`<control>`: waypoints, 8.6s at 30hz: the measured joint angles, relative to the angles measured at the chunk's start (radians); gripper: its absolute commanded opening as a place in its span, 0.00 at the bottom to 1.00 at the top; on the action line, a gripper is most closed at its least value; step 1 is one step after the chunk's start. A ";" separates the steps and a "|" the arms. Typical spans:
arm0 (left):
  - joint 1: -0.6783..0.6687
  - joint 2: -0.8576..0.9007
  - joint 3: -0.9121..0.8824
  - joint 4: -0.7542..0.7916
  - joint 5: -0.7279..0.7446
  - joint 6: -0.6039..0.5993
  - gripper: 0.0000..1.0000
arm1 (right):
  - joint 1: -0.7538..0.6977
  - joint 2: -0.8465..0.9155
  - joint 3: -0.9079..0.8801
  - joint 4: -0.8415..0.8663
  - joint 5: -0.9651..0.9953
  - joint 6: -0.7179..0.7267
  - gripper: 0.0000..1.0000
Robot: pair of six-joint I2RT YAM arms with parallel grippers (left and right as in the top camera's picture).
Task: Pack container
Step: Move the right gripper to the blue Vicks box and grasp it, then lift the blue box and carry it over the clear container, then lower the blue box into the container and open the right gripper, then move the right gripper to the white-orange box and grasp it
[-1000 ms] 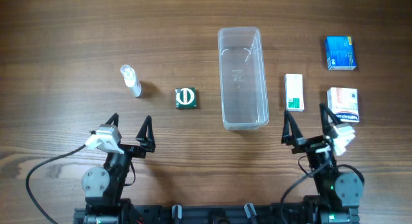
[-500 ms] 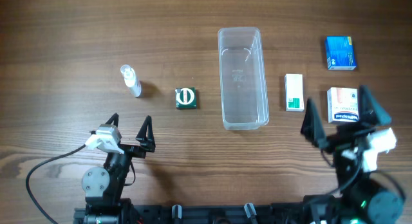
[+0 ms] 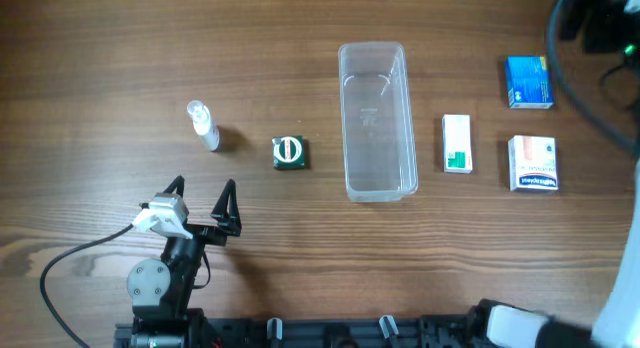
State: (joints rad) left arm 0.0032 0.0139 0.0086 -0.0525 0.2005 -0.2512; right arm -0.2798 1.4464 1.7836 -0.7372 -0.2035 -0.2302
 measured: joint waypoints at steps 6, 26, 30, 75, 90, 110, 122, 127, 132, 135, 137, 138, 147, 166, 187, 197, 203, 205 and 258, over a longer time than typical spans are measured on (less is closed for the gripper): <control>0.000 0.000 0.000 0.000 0.000 0.000 1.00 | -0.058 0.199 0.053 -0.014 -0.021 -0.026 1.00; 0.000 0.000 0.000 0.000 0.000 0.000 1.00 | -0.057 0.667 0.053 0.021 0.178 -0.037 1.00; 0.000 0.000 0.000 0.000 0.000 0.000 1.00 | -0.057 0.694 0.053 0.026 0.209 -0.036 1.00; 0.000 0.000 0.000 0.000 0.000 0.000 1.00 | -0.057 0.897 0.054 0.047 0.231 0.047 0.75; 0.000 0.000 0.000 0.000 0.000 0.000 1.00 | 0.204 0.455 0.055 -0.116 0.218 0.239 0.76; 0.000 0.000 0.000 0.000 0.000 0.000 1.00 | 0.652 0.546 -0.032 -0.099 0.272 0.567 0.81; 0.000 0.000 0.000 0.000 0.000 0.000 1.00 | 0.652 0.568 -0.158 0.050 0.277 0.631 0.82; 0.000 0.000 0.000 0.000 0.000 0.000 1.00 | 0.652 0.568 -0.187 0.080 0.280 0.631 0.77; 0.000 0.000 0.000 0.000 0.000 0.000 1.00 | 0.652 0.562 -0.188 0.020 0.283 0.642 0.48; 0.000 0.000 0.000 0.000 0.000 0.000 1.00 | 0.652 0.519 -0.191 -0.027 0.257 0.603 0.38; 0.000 0.000 0.000 0.000 0.000 0.000 1.00 | 0.652 0.474 -0.191 -0.089 0.216 0.579 0.38; 0.000 0.000 0.000 0.000 0.000 0.000 1.00 | 0.652 0.461 -0.190 -0.115 0.200 0.573 0.36; 0.000 0.000 0.000 0.000 0.000 0.000 1.00 | 0.672 0.450 -0.221 -0.224 0.136 0.550 0.04; 0.000 0.000 0.000 0.000 0.000 0.000 1.00 | 0.730 0.450 -0.473 -0.084 0.126 0.624 0.04; 0.000 0.000 0.000 0.000 0.000 0.000 1.00 | 0.730 0.546 -0.482 0.056 0.160 0.660 0.05; 0.000 0.000 0.000 0.000 0.000 0.000 1.00 | 0.730 0.546 -0.482 0.097 0.228 0.665 0.07; 0.000 0.000 0.000 0.000 0.000 0.000 1.00 | 0.730 0.546 -0.482 0.121 0.243 0.665 0.07; 0.000 0.000 0.000 0.000 0.000 0.000 1.00 | 0.730 0.546 -0.482 0.135 0.247 0.665 0.07; 0.000 0.000 0.000 0.000 0.000 0.000 1.00 | -0.027 0.257 -0.306 -0.355 0.289 0.100 1.00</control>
State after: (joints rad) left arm 0.0032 0.0139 0.0086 -0.0521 0.2005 -0.2512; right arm -0.3073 1.7031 1.4780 -1.0920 0.0856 -0.1307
